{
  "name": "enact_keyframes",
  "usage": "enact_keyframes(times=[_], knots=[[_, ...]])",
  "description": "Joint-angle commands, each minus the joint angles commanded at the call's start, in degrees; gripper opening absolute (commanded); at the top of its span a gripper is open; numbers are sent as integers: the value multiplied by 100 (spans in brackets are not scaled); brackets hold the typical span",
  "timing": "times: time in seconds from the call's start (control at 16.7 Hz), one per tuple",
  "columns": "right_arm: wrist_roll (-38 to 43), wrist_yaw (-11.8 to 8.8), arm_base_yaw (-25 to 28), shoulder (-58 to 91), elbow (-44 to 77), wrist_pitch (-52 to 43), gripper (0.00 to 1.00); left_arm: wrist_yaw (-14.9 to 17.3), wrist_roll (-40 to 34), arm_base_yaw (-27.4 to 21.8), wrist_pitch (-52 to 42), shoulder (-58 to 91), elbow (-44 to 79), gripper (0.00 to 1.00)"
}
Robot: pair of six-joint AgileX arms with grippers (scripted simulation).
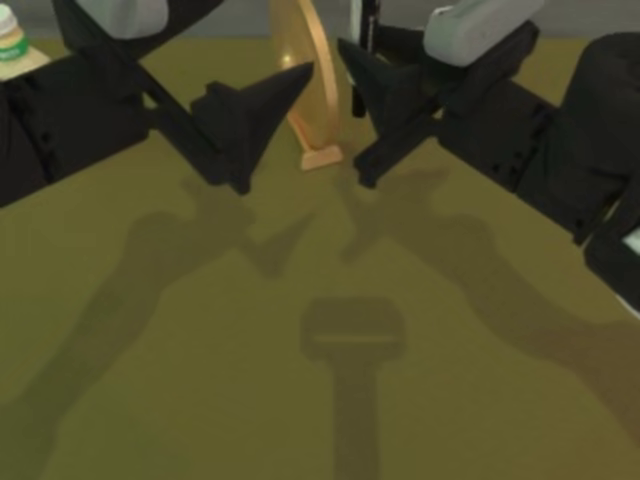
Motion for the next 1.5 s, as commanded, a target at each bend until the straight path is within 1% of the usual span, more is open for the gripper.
enact_keyframes(times=[0.36, 0.48, 0.84, 0.96, 1.14, 1.5], knots=[[0, 0, 0, 0, 0, 0, 0, -40, -4, -32, 29, 80, 68, 100], [0, 0, 0, 0, 0, 0, 0, -171, -11, -184, 143, 417, 330, 100], [0, 0, 0, 0, 0, 0, 0, -754, -33, -790, 615, 1998, 1383, 100], [0, 0, 0, 0, 0, 0, 0, -837, -39, -878, 672, 2160, 1518, 100], [0, 0, 0, 0, 0, 0, 0, -839, -39, -880, 673, 2164, 1522, 100], [0, 0, 0, 0, 0, 0, 0, -839, -39, -880, 673, 2164, 1522, 55]])
